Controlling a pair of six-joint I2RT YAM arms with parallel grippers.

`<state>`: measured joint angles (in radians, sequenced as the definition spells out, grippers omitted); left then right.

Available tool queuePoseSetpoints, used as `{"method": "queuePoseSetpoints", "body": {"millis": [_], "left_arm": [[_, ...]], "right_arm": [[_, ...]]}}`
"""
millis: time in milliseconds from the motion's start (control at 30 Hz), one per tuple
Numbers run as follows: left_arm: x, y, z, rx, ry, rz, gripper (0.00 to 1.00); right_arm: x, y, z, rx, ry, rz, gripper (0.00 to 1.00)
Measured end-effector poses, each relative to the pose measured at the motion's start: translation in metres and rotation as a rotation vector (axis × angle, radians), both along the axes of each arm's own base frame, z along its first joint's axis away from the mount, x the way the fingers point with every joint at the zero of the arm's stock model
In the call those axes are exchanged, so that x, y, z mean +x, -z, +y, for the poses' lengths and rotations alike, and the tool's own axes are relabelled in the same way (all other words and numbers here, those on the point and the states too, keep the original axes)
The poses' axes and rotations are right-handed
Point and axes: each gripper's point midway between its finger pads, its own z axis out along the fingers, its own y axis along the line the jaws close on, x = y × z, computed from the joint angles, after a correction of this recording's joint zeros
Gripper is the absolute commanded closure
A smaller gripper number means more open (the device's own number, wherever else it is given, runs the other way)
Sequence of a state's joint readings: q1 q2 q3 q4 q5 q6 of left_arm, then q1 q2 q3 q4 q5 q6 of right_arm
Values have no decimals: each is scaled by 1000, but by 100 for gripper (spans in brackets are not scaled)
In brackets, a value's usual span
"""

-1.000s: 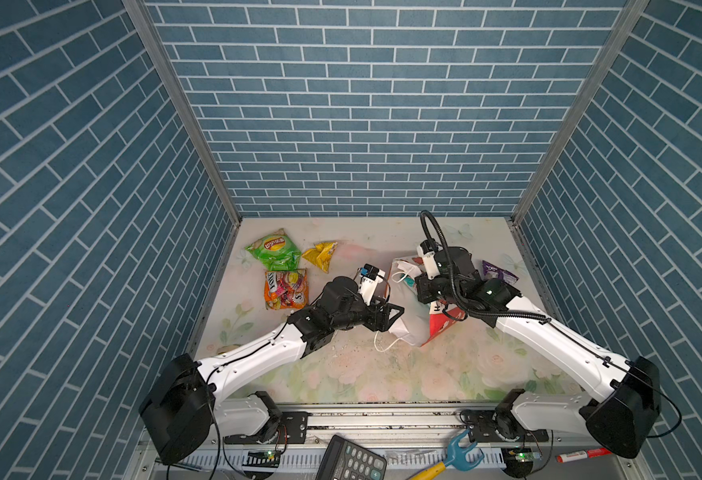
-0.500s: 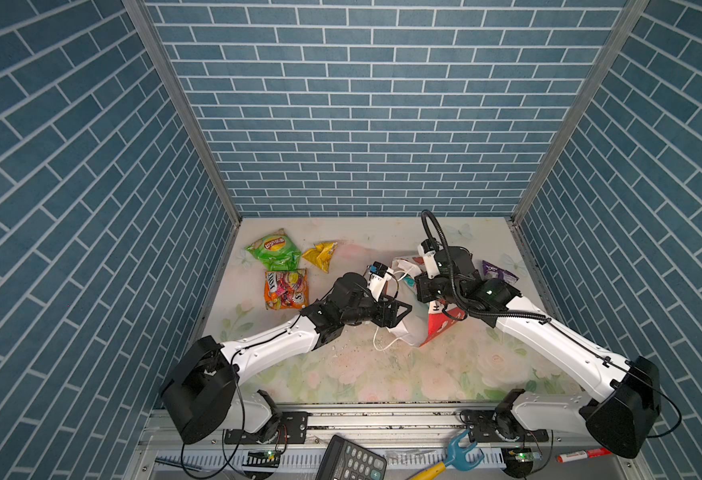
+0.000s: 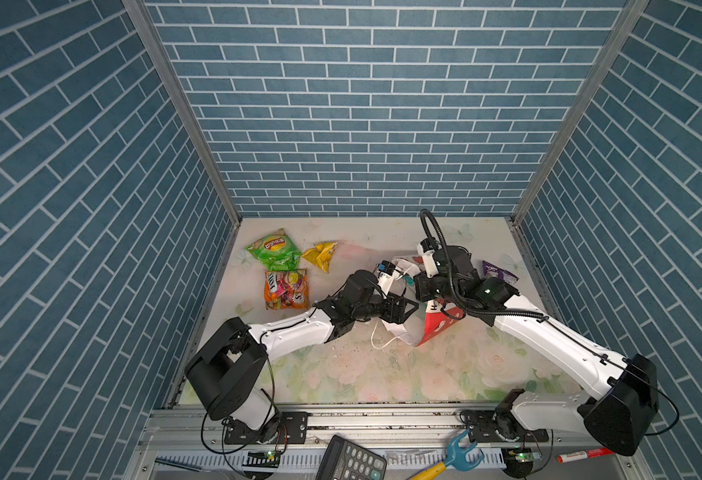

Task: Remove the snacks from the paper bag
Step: 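Lower the open left gripper deeper into the bag toward the teal packet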

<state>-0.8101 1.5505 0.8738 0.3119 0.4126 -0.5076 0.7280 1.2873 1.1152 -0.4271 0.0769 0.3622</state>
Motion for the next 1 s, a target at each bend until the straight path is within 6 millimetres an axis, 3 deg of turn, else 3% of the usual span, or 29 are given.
{"method": "queuePoseSetpoints", "body": {"millis": [733, 1000], "left_arm": [[15, 22, -9, 28, -34, 42, 20], [24, 21, -13, 13, -72, 82, 21]], "right_arm": [[2, -2, 1, 18, 22, 8, 100], [4, -3, 0, 33, 45, 9, 100]]}}
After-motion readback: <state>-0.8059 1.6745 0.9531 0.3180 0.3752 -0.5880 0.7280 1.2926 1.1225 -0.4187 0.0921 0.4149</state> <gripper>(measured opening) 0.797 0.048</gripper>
